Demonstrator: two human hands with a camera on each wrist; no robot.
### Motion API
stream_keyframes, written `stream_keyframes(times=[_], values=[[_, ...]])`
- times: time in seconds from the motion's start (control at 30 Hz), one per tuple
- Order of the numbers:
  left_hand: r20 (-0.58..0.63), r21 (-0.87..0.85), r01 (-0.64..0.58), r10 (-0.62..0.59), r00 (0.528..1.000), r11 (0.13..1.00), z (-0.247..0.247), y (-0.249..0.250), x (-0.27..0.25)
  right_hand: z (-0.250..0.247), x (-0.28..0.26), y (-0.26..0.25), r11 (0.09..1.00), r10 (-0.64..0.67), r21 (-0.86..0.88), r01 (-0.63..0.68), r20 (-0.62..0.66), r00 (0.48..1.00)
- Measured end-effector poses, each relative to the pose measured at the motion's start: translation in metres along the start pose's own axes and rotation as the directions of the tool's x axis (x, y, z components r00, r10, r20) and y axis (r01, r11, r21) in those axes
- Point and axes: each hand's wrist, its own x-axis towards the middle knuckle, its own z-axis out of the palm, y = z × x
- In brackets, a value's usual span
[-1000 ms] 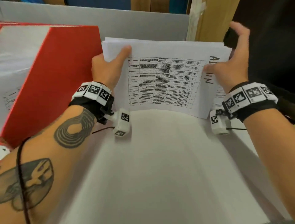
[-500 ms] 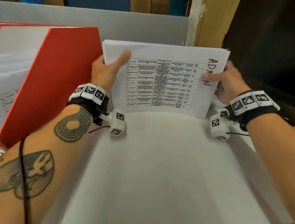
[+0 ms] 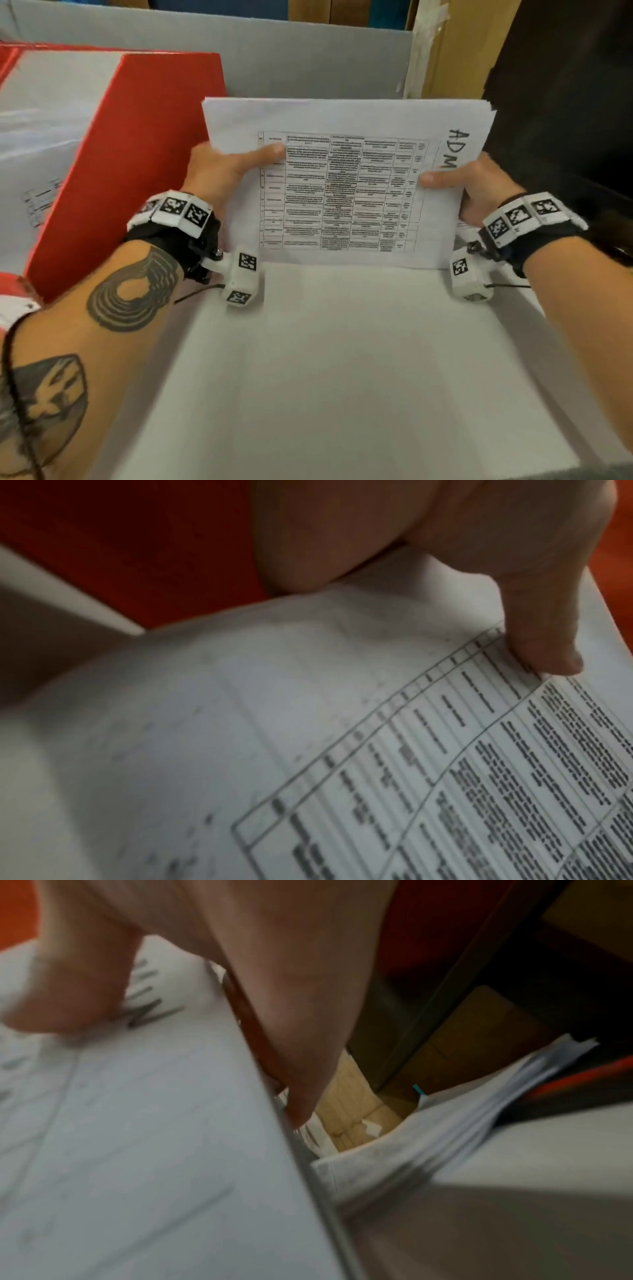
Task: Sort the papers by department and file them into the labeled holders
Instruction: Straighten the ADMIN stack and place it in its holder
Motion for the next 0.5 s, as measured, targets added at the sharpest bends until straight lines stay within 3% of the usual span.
stream_keyframes(times=[0.1, 0.23, 0.37, 0.5], values=[[-0.023, 0.002, 0.050, -0.050, 0.998, 0.999, 0.001, -0.003, -0.009, 0.008, -0.003, 0.009, 0.999, 0.031, 0.038, -0.030, -0.014, 0.999], [-0.044, 0.003, -0.058, 0.058, 0.997, 0.998, 0.008, 0.020, -0.011, 0.002, -0.005, -0.002, 0.996, -0.069, 0.054, 0.073, -0.063, 0.996], [-0.113, 0.078, -0.164, 0.172, 0.979, 0.983, 0.019, 0.016, -0.011, 0.002, -0.007, -0.003, 0.996, -0.081, 0.015, 0.082, -0.071, 0.994], [-0.110, 0.198, -0.133, 0.156, 0.982, 0.971, 0.027, 0.003, -0.010, 0.006, -0.007, 0.007, 0.997, -0.045, -0.069, 0.033, -0.173, 0.984]])
